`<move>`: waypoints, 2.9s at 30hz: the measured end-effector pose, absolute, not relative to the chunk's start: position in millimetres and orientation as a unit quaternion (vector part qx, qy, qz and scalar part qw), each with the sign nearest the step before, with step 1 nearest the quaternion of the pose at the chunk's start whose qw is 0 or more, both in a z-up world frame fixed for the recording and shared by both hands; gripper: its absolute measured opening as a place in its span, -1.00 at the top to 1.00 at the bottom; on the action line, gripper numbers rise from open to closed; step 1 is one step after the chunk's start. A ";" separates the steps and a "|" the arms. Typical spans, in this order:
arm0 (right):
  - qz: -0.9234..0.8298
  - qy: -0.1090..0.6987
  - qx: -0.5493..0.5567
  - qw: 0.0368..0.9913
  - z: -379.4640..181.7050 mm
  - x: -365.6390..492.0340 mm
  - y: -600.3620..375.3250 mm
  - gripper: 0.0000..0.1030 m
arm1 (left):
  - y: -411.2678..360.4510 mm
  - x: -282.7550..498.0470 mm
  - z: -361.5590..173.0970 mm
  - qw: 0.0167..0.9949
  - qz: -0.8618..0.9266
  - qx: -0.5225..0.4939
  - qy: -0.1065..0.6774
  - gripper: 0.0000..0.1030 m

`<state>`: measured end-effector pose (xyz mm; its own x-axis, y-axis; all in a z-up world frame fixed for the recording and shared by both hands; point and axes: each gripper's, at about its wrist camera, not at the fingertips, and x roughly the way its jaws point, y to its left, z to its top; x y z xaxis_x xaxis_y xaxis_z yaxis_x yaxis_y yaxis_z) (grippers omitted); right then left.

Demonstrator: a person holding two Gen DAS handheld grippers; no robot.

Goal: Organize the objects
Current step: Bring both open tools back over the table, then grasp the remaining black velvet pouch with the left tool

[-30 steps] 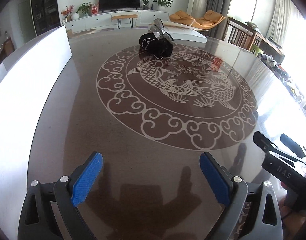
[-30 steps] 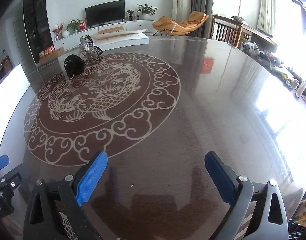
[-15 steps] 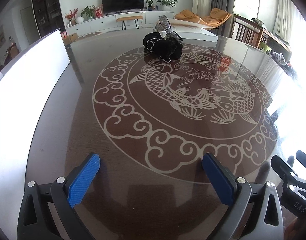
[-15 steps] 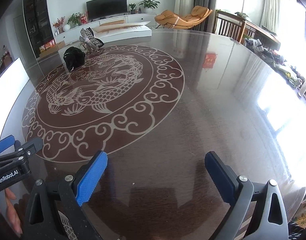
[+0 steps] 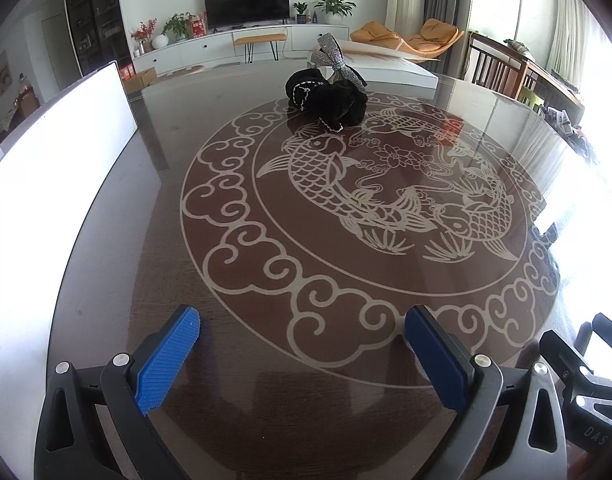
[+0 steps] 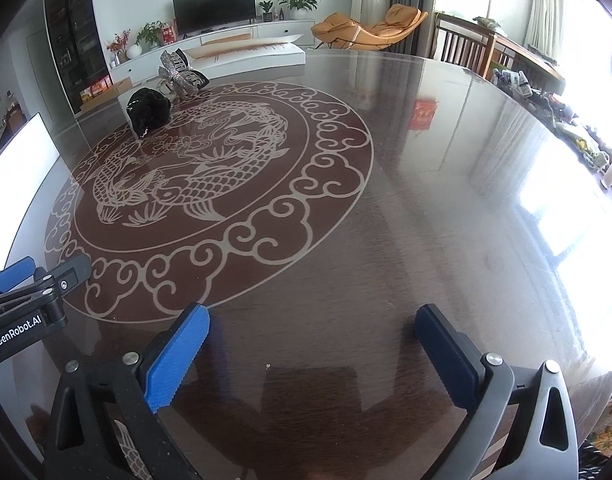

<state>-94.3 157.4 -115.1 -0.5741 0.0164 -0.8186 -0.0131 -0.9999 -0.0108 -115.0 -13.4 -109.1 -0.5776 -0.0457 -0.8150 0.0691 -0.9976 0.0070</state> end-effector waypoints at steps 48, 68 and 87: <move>0.887 -0.002 -0.462 0.007 -115.2 -93.9 157.8 -1.00 | -13.5 -114.0 -108.8 0.033 -0.888 0.459 0.013 -1.00; 0.887 -0.002 -0.462 0.006 -115.4 -93.6 157.7 -1.00 | -14.5 -125.6 -107.2 -0.007 -0.875 0.484 -0.003 -1.00; 0.887 -0.003 -0.462 0.005 -114.9 -94.1 157.8 -1.00 | -55.3 -290.7 -83.0 0.079 -0.879 0.467 0.062 -1.00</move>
<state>-94.1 157.8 -114.9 -0.5734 0.0106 -0.8192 -0.0059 -0.9999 -0.0088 -290.7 -55.3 -83.0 -0.5514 -0.0810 -0.8303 0.1960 -0.9800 -0.0345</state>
